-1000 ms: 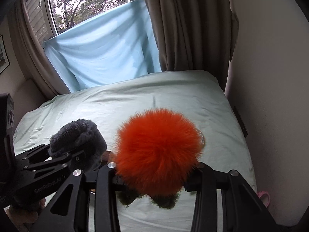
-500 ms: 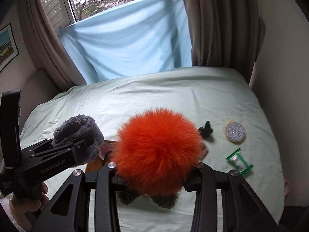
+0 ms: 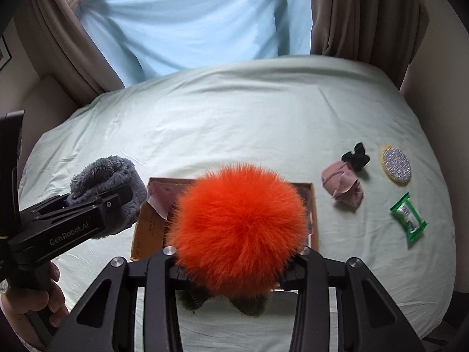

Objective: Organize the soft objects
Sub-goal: 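Carry the grey sock and orange pompom with both tools over the box, then open both tools to release the sock and pompom into the box, then move both tools back toward the green wipes pack and glitter sponge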

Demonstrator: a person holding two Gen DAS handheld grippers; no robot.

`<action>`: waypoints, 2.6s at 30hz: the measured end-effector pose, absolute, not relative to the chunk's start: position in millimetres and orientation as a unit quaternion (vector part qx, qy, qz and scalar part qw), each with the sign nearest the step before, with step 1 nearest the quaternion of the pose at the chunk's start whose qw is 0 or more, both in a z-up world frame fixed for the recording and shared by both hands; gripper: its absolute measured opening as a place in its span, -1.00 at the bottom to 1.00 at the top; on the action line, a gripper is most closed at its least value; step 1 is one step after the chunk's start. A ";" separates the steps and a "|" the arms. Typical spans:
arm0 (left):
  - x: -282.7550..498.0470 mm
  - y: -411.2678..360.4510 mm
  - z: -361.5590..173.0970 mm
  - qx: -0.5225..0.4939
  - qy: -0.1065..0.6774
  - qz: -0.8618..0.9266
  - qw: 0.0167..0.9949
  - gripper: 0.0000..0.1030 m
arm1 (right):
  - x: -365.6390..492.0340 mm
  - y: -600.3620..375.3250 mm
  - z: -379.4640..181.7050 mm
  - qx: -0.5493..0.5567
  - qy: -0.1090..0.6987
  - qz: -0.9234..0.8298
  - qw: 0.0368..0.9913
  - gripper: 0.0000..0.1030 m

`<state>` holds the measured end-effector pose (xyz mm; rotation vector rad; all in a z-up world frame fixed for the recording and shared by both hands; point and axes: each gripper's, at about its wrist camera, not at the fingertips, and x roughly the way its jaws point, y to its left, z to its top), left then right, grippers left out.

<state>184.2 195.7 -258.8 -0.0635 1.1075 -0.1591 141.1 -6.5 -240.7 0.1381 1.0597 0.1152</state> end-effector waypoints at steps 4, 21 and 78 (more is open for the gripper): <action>201.5 192.4 -289.1 -0.016 0.550 -0.079 0.831 -0.02 | 154.7 2.6 -270.3 0.066 0.529 0.054 0.844 -0.29; 251.8 145.1 -382.7 0.047 0.634 -0.123 0.762 -0.02 | 178.2 16.5 -383.7 -0.026 0.620 0.087 0.779 -0.29; 78.7 188.6 -155.1 -0.029 0.457 -0.010 0.889 1.00 | 51.2 -56.4 -157.9 0.023 0.413 0.043 0.909 1.00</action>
